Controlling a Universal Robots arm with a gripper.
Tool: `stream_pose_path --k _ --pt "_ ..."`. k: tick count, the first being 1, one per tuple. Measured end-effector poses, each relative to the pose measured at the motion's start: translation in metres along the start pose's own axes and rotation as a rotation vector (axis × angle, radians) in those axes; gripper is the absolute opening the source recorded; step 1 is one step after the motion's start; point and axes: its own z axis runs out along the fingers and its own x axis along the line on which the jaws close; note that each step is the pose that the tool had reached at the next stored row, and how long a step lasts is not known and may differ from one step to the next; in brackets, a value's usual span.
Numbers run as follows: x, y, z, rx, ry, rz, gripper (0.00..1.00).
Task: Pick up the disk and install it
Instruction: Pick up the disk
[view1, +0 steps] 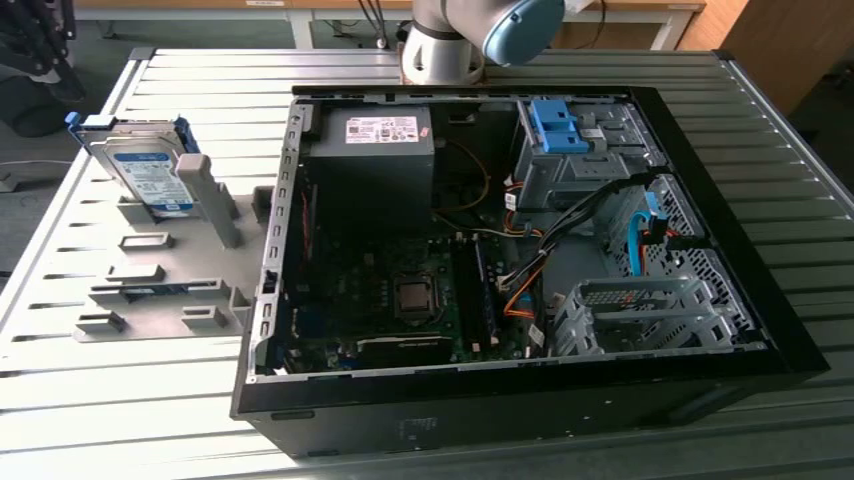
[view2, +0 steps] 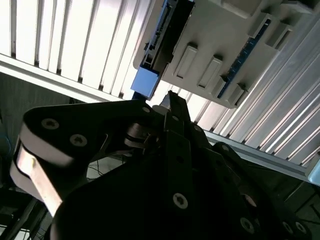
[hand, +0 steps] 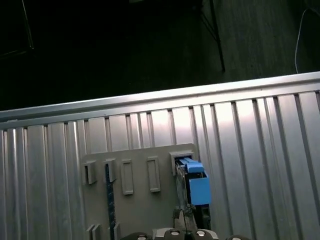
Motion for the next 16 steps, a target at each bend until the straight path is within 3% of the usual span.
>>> stream_pose_path --k 4,16 --pt "0.0000 0.0000 0.0001 -0.0006 0.0011 -0.026 0.11" --pt "0.0000 0.0000 0.0001 -0.0006 0.0012 -0.027 0.11"
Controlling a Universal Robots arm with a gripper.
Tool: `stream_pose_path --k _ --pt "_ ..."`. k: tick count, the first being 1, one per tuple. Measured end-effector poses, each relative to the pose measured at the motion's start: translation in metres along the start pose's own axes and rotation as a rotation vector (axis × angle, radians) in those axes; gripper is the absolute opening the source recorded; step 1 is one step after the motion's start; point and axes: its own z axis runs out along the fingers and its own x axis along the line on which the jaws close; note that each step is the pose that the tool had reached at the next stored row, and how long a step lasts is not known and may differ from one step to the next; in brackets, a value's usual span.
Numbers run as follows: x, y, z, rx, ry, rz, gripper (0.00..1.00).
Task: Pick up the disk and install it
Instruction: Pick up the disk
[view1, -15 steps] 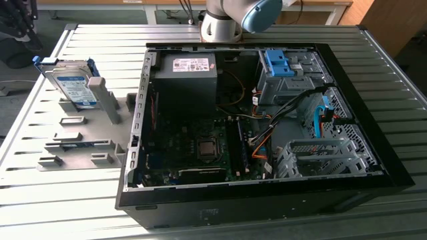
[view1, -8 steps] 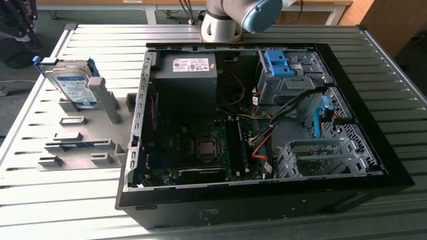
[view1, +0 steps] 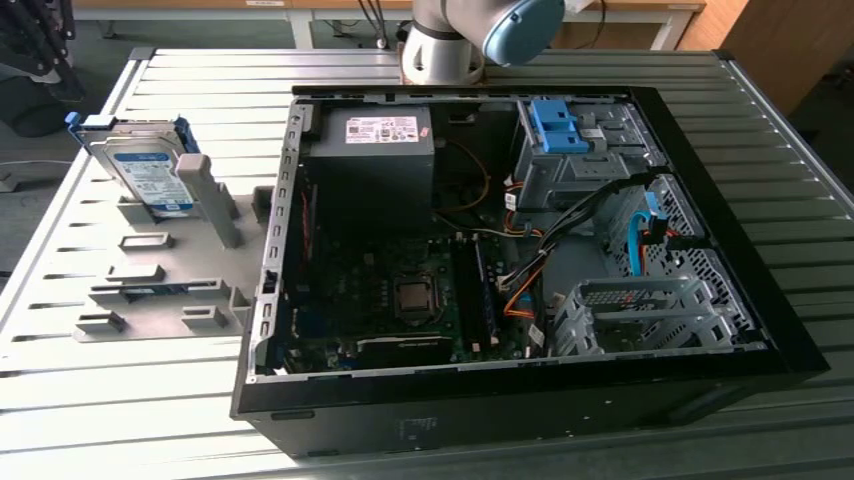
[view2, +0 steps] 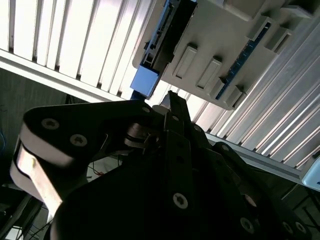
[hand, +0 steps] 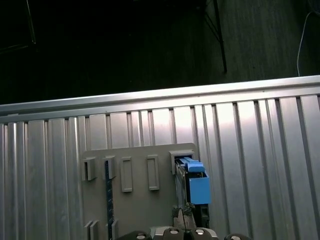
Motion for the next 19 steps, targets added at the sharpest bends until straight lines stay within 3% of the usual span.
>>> stream_pose_path --k 4,19 --pt "0.0000 -0.0001 0.0001 -0.0005 0.0010 -0.023 0.11" --pt "0.0000 0.0000 0.0004 -0.0067 0.0121 -0.273 0.11"
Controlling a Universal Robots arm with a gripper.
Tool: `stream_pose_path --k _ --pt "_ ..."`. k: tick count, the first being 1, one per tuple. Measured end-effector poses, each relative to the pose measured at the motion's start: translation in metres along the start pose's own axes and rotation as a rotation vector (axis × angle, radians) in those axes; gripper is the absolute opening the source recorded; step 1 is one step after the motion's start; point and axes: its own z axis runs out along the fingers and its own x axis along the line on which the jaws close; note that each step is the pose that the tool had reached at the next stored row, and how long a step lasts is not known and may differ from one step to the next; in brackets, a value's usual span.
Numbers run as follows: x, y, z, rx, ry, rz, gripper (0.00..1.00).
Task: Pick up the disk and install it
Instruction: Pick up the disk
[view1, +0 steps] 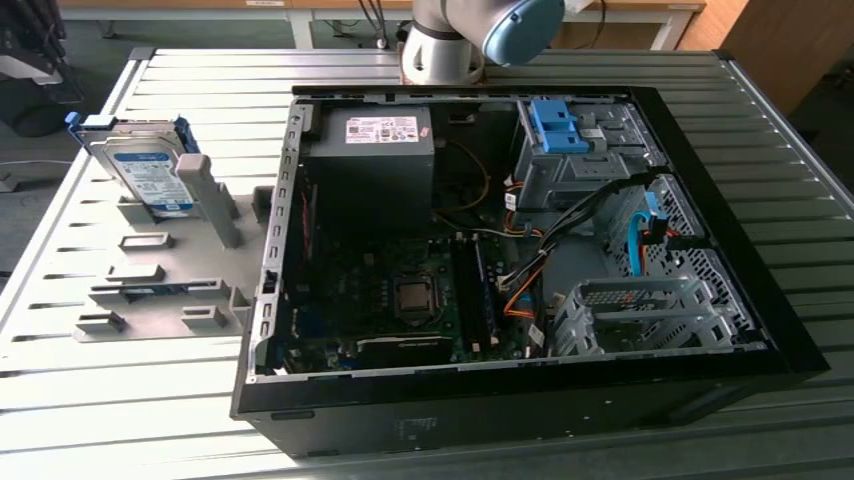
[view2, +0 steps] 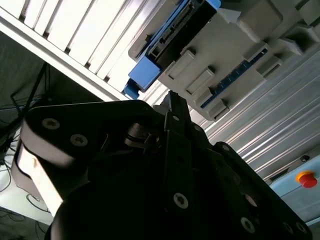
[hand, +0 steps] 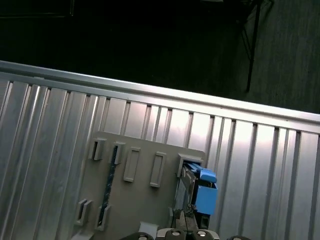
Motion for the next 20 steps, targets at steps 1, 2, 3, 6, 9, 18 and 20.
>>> stream_pose_path --k 1,2,3,6,9,18,20 --pt "0.0000 0.0000 0.0000 -0.0004 0.0006 -0.013 0.11" --pt "0.0000 0.0000 0.0001 -0.0006 0.0012 -0.027 0.11" --pt "0.0000 0.0000 0.0001 -0.0010 0.0018 -0.040 0.11" --pt "0.0000 0.0000 0.0001 -0.0020 0.0035 -0.079 0.11" --pt "0.0000 0.0000 0.0001 -0.0030 0.0054 -0.120 0.11" --pt "0.0000 0.0000 0.0006 -0.0067 0.0121 -0.272 0.11" --pt "0.0000 0.0000 0.0008 -0.0075 0.0137 -0.307 0.11"
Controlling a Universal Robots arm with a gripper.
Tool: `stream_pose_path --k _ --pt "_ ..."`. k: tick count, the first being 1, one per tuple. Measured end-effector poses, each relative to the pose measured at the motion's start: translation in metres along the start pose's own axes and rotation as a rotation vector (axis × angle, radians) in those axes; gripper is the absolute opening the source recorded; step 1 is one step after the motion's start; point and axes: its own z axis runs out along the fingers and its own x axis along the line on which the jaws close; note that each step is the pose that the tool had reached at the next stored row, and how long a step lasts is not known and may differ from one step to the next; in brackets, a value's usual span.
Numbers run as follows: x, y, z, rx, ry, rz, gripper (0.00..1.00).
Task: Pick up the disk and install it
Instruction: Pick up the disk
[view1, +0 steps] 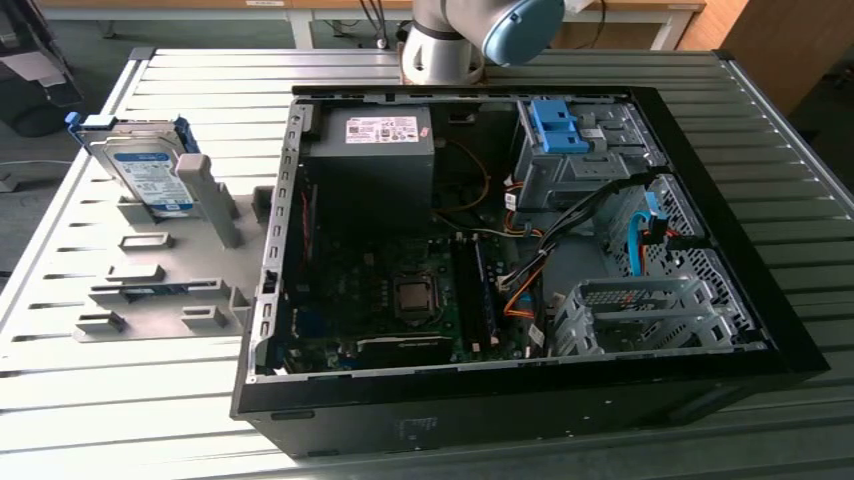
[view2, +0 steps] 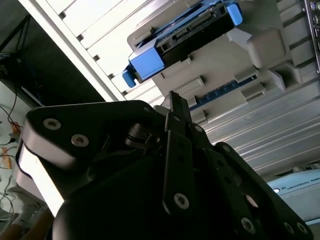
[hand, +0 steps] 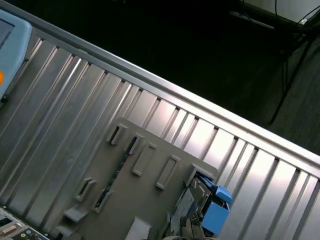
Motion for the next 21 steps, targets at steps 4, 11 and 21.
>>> stream_pose_path --k 4,11,21 --pt "0.0000 0.0000 0.0000 -0.0010 0.0016 -0.035 0.11" --pt "0.0000 -0.0001 0.0008 -0.0027 0.0046 -0.104 0.11" --pt "0.0000 0.0000 0.0014 -0.0027 0.0054 -0.115 0.11"
